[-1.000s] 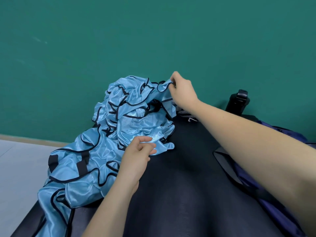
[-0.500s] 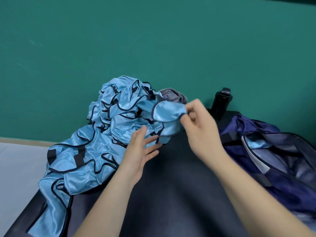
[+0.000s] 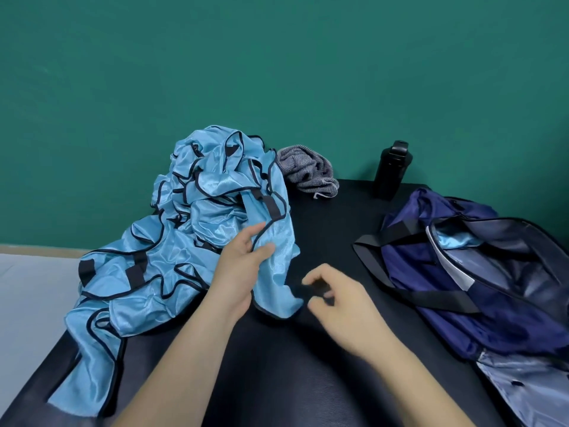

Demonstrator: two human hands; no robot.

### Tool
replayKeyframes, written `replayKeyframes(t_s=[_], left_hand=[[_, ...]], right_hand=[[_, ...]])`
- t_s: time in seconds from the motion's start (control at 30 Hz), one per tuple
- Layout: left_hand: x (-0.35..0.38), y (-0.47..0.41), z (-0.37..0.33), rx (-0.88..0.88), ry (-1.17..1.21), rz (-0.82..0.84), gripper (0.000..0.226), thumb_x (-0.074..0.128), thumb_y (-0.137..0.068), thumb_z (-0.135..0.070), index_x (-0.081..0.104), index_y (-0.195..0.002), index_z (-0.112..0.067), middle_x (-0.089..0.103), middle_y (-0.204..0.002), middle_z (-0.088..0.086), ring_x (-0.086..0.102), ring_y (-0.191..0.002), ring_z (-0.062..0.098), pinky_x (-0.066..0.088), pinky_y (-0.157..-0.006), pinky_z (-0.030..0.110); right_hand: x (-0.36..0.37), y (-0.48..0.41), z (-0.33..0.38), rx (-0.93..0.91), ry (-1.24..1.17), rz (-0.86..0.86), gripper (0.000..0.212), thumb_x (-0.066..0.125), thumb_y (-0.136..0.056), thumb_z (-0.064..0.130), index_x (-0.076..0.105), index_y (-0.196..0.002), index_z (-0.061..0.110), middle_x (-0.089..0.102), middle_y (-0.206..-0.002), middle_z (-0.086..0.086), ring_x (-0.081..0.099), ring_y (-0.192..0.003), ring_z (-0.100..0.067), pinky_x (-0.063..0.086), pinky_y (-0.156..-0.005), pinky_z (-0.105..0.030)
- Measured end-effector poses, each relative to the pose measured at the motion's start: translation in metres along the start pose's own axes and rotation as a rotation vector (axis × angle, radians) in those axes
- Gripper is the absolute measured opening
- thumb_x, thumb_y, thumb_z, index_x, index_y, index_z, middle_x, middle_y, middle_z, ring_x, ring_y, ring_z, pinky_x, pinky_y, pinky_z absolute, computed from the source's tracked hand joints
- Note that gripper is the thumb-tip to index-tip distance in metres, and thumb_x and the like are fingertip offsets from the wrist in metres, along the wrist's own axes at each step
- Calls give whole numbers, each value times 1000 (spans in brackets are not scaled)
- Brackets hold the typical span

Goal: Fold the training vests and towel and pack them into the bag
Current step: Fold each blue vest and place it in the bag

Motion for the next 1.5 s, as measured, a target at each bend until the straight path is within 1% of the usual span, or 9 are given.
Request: replayKeyframes(t_s=[0.13, 0.33, 0.53, 0.7, 0.8, 0.9, 1.1, 1.33, 1.5], left_hand=[[13, 16, -2, 8, -124, 110, 41, 70, -99, -2, 70, -131, -27, 78, -123, -4, 74, -116, 20, 53, -111, 50], [31, 43, -1, -91, -316, 460, 40, 69, -99, 1, 72, -130, -24, 79, -120, 7, 74, -115, 30, 53, -111, 53], [26, 53, -1, -159, -531, 762, 42, 76, -99, -24, 68, -136, -42, 73, -117, 7, 69, -114, 22, 45, -118, 49], [7, 36, -10, -127, -478, 464, 27, 76, -98, -37, 71, -125, -37, 80, -110, -3, 77, -102, 15, 58, -99, 39], [-11, 13, -1, 81, -620, 103, 28, 85, -89, -37, 72, -113, -38, 76, -104, -9, 72, -90, 9, 55, -86, 35], [-22, -6, 13, 289, -976, -24, 56, 87, -84, -40, 63, -135, -35, 57, -132, -12, 55, -122, 11, 46, -102, 32], [-14, -18, 47, 147, -1149, 137, 107, 88, -83, -44, 20, -166, -41, 42, -158, 0, 46, -143, 25, 46, -113, 42], [15, 2, 49, 121, -1134, 394, 69, 77, -88, -26, 50, -146, -53, 62, -145, -8, 68, -114, 10, 56, -87, 24], [35, 39, 30, -206, -765, 861, 50, 80, -92, -32, 63, -136, -47, 68, -105, -5, 65, -87, 3, 55, -90, 31]], right_hand=[[-10, -13, -8, 177, -308, -196, 24, 51, -102, 17, 71, -101, 30, 75, -103, 10, 71, -99, -10, 57, -92, -37], [-17, -20, -17, 380, -614, -114, 39, 64, -99, 57, 76, -100, 20, 78, -102, 5, 72, -101, -18, 55, -99, -42], [-23, -18, -24, 418, -577, -92, 14, 80, -90, 17, 77, -104, 14, 81, -96, -3, 77, -91, -16, 59, -76, -26], [-36, -19, -29, 322, -175, -79, 6, 74, -80, 13, 74, -75, 16, 73, -72, 2, 60, -66, -7, 49, -67, -29], [-48, -11, -23, 315, -68, 256, 5, 74, -78, 10, 76, -74, 12, 70, -68, 6, 58, -64, -3, 47, -63, -19], [-50, -6, -26, 343, 41, 401, 1, 79, -78, 16, 78, -79, 17, 69, -69, 10, 56, -65, -3, 45, -63, -17], [-43, -21, -44, 402, 128, 90, 38, 70, -90, 65, 67, -110, 33, 70, -104, 11, 65, -97, -8, 50, -83, -29], [-22, -30, -51, 414, -14, 18, 80, 56, -91, 79, 47, -151, 27, 63, -137, 4, 62, -120, -17, 48, -97, -36], [-14, -30, -50, 376, 90, 37, 68, 78, -84, 58, 51, -141, 33, 64, -100, 11, 63, -91, -9, 47, -75, -28]])
Point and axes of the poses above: each hand's wrist, its own y-axis away from the middle knuckle, its own x-axis out of the palm, z = x × y, the point moved 1 cm from there along -y, towards the middle knuckle
